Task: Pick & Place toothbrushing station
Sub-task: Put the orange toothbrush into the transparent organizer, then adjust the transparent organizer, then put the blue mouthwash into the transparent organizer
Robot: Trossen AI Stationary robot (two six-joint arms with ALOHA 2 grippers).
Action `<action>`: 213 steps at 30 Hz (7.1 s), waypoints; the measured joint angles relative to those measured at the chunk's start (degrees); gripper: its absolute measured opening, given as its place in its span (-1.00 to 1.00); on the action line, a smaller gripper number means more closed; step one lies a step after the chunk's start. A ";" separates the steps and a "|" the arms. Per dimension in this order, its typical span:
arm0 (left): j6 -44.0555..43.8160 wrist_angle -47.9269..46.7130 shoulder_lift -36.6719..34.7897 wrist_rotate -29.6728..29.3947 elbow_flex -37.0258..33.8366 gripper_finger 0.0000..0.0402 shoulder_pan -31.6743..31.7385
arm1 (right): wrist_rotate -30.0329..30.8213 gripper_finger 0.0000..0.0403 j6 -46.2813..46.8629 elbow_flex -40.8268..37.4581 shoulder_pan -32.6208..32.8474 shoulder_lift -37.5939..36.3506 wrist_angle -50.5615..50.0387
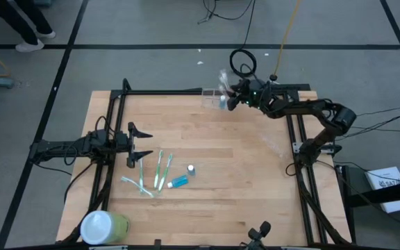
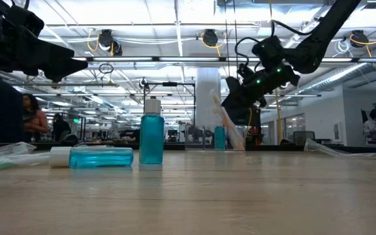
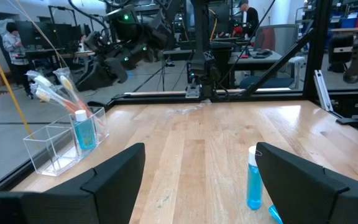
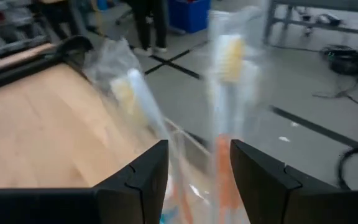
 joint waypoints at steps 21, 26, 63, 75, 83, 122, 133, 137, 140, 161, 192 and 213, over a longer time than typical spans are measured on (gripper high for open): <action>0.00 0.02 0.00 0.01 0.00 0.54 0.00 | -8.58 -0.35 2.25 1.49 3.52 1.03 8.46; 0.00 0.00 -0.02 0.02 -0.02 0.55 0.00 | -5.41 -0.40 2.15 2.65 1.65 3.97 8.54; 0.00 0.00 -0.02 0.00 0.00 0.54 0.00 | 13.21 -0.48 2.21 -3.38 1.10 -1.19 -22.12; 0.01 0.02 -0.01 0.00 -0.02 0.55 0.00 | 5.75 -0.48 2.18 -3.36 -0.82 3.50 -9.10; 0.00 0.02 0.00 0.00 -0.02 0.54 0.00 | 0.45 -0.48 1.11 -3.36 -2.30 5.58 -1.80; -12.20 6.43 0.00 1.09 -0.04 0.54 0.00 | -31.53 -0.48 2.34 -26.28 18.96 -29.58 5.93; -20.44 17.61 10.98 -2.86 0.00 0.54 -4.65 | -31.50 -0.48 2.19 -26.29 16.49 -34.02 8.29; -16.31 23.68 26.33 -8.07 2.53 0.54 -9.25 | -31.49 -0.48 2.19 -26.29 15.68 -36.04 8.26; -15.47 23.58 40.14 -8.47 8.57 0.54 -11.99 | -31.49 -0.48 2.64 -26.29 15.48 -36.68 8.14; 6.17 -0.27 82.01 -1.14 42.94 0.54 -13.92 | -31.29 -0.48 4.61 -26.27 15.50 -36.71 8.15; 3.41 1.04 85.40 3.27 43.32 0.40 -9.35 | -31.29 -0.48 4.75 -26.23 15.52 -36.71 8.11; 3.67 3.96 90.46 4.57 43.31 -0.36 -9.20 | -31.29 -0.48 4.68 -26.21 15.52 -36.66 7.65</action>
